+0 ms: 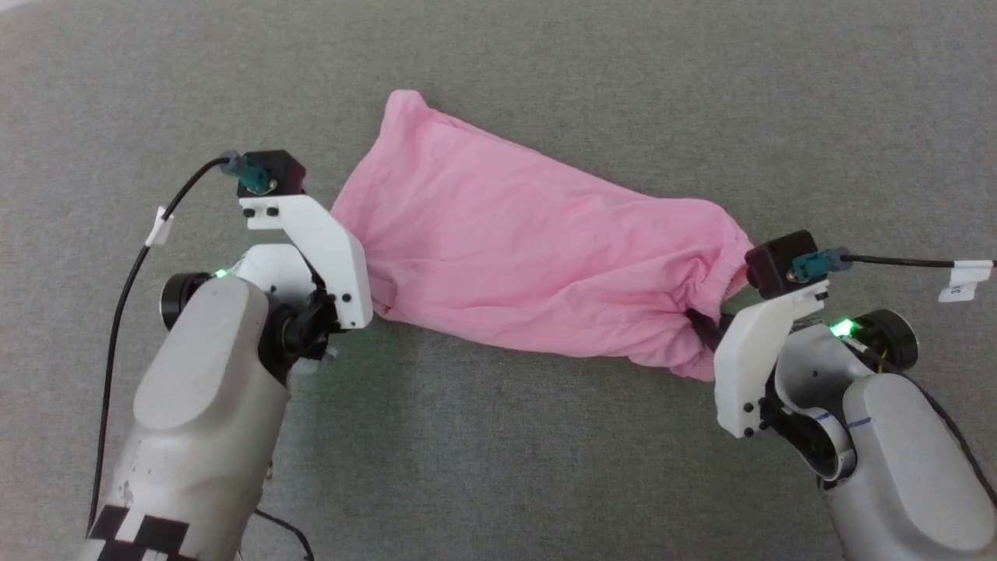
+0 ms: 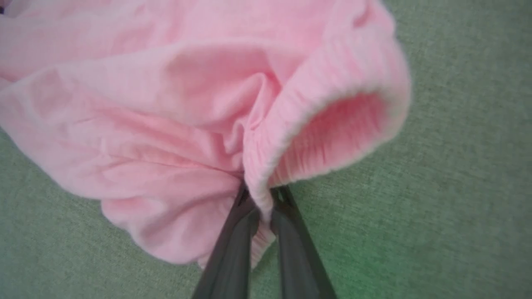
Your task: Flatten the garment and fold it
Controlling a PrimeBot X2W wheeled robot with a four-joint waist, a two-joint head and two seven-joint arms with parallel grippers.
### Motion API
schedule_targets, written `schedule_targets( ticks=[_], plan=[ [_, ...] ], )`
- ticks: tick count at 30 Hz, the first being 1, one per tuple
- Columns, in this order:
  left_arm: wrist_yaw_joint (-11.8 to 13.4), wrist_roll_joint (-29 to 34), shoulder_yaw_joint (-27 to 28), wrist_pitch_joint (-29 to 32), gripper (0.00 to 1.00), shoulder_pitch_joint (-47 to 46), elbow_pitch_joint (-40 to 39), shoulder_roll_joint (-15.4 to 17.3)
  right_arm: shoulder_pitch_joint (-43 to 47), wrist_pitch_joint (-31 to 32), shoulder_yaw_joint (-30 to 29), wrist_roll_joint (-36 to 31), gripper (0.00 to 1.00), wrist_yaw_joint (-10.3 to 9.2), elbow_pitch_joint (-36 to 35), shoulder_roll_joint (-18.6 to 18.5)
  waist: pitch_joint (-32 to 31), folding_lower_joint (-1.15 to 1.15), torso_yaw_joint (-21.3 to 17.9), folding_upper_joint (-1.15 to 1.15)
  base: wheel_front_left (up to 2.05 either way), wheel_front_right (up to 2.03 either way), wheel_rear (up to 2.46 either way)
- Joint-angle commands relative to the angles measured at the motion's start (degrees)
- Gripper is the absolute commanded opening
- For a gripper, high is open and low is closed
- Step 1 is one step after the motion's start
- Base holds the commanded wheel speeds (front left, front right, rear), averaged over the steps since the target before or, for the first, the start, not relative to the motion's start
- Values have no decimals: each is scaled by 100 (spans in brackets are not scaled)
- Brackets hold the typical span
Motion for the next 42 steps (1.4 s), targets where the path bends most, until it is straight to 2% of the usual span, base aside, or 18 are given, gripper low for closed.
schedule_targets(
  ticks=[1,7,12,18,24,27,28,29,30,35,38,42],
  plan=[
    [-9,-65,-53,105,0,415,156,-68,9,-1,-53,-1,0,-17,76,-99,-59,0,72,0,0,0,0],
    [-42,-400,315,-331,0,702,-374,-62,15,-3,127,143,0,-17,127,-333,-358,0,294,0,0,0,0],
    [-103,-578,449,-648,0,1379,-1156,-37,45,108,381,400,0,-17,201,-782,-681,0,501,0,0,0,0],
    [-12,-732,379,-831,0,2475,-2119,-192,112,270,600,828,0,-17,185,-1381,-932,0,776,0,0,0,0],
    [35,-926,231,-815,0,3184,-2464,-397,163,566,782,1196,0,-17,224,-1754,-1060,0,920,0,0,0,0],
    [69,-843,223,-931,0,3249,-2446,-370,184,621,722,1202,0,-17,366,-1808,-1108,0,954,0,0,0,0],
    [69,-832,257,-1021,35,3228,-2423,-378,200,621,693,1190,0,-17,419,-1787,-1125,0,964,0,0,0,0],
    [67,-773,255,-1090,100,3194,-2397,-356,214,580,648,1196,12,-17,455,-1738,-1136,0,967,0,0,0,0],
    [57,-726,260,-1169,100,3147,-2383,-344,229,526,591,1196,100,-17,494,-1685,-1145,0,971,0,0,0,0],
    [71,-475,380,-1653,100,2932,-2357,-236,391,273,343,1191,100,-17,548,-1449,-1226,0,945,0,0,0,0],
    [166,-272,525,-2029,100,2907,-2437,-105,563,154,69,1180,100,-17,418,-1285,-1285,0,890,0,0,0,0],
    [337,226,724,-2931,100,2908,-2715,89,819,137,-409,990,100,-17,54,-1022,-1333,0,840,0,0,0,0]
  ],
)
